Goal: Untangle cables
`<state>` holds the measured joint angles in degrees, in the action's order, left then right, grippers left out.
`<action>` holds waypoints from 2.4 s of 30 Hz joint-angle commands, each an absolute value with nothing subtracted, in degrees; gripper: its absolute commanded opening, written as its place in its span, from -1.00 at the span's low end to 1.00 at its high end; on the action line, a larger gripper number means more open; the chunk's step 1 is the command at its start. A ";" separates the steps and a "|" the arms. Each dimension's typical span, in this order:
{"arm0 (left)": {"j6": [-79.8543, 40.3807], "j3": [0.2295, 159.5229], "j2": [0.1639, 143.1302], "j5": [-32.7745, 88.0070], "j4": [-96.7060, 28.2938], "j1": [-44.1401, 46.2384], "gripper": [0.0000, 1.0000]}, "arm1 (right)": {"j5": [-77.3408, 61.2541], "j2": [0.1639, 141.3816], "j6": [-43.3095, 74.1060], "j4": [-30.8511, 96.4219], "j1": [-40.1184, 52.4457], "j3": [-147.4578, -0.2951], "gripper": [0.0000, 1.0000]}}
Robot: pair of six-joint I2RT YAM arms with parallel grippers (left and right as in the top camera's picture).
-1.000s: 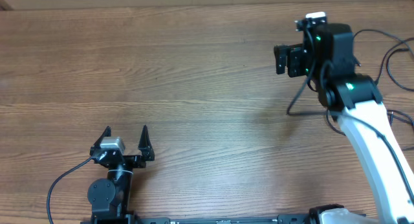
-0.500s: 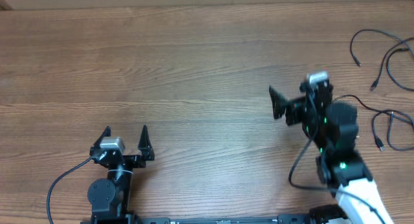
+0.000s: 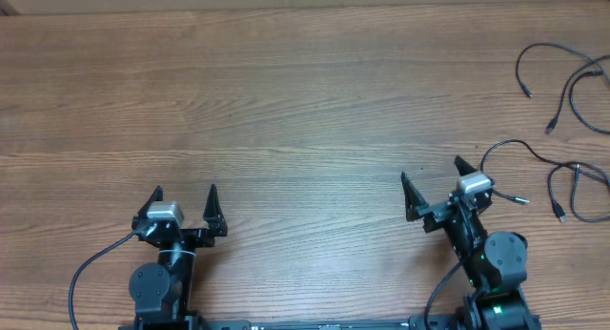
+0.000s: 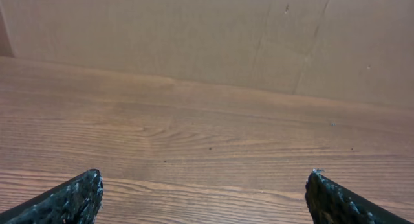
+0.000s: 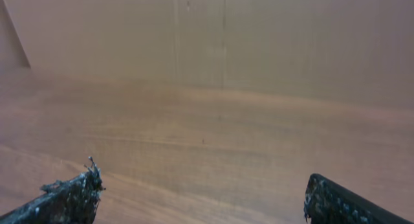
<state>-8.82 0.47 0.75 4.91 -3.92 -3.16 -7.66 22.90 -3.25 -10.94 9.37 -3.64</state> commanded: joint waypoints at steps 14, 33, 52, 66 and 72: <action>-7.88 0.27 0.25 4.45 -4.21 -3.38 0.99 | -7.44 2.61 -2.46 7.81 8.93 -2.02 1.00; -7.88 0.27 0.25 4.47 -4.21 -3.38 0.99 | -3.05 0.12 1.52 -2.85 8.93 -0.43 1.00; -7.88 0.27 0.25 4.45 -4.21 -3.38 0.99 | -1.08 0.12 2.20 4.84 2.39 -0.45 1.00; -7.88 0.27 0.25 4.45 -4.21 -3.38 0.99 | -1.32 0.14 5.15 4.82 -4.60 -0.45 1.00; -7.88 0.27 0.25 4.47 -4.21 -3.38 0.98 | -1.32 0.14 5.15 4.82 -4.58 -0.45 1.00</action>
<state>-8.82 0.47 0.75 4.89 -3.92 -3.16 -1.48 0.64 4.23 5.15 -4.36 -1.06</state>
